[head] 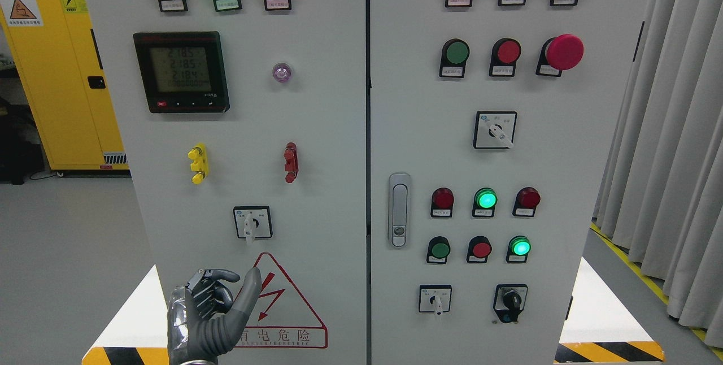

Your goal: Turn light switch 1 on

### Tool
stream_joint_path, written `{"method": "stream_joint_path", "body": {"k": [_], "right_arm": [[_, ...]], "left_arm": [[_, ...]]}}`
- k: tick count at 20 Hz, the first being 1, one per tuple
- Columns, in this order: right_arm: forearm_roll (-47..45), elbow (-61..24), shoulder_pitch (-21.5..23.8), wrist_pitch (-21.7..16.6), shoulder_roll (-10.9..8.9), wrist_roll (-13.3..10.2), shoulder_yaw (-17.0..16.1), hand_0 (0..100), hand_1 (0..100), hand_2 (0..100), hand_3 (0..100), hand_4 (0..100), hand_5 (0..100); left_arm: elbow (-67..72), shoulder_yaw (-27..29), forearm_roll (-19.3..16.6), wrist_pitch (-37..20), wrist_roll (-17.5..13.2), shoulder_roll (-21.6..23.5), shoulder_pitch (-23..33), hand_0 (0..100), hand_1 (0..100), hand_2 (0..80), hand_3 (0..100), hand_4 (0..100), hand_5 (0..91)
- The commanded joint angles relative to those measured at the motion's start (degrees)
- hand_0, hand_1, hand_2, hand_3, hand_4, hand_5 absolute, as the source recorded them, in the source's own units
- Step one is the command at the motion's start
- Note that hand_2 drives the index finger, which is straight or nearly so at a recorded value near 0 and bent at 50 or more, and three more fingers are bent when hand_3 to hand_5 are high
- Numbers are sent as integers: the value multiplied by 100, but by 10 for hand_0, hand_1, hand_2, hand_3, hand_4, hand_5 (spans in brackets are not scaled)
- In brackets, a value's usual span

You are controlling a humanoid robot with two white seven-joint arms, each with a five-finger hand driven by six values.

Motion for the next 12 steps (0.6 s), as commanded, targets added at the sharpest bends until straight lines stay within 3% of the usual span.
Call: {"method": "stream_joint_path", "body": {"k": [1, 12], "right_arm": [[-167, 0, -1, 4, 1, -4, 0, 0, 500, 40, 0, 0, 0], [-167, 0, -1, 4, 1, -4, 0, 0, 500, 40, 0, 0, 0]], "left_arm": [[-9, -6, -134, 0, 13, -64, -140, 139, 741, 612, 972, 882, 786], [0, 38, -248, 299, 40, -82, -342, 140, 732, 611, 972, 880, 788]]}}
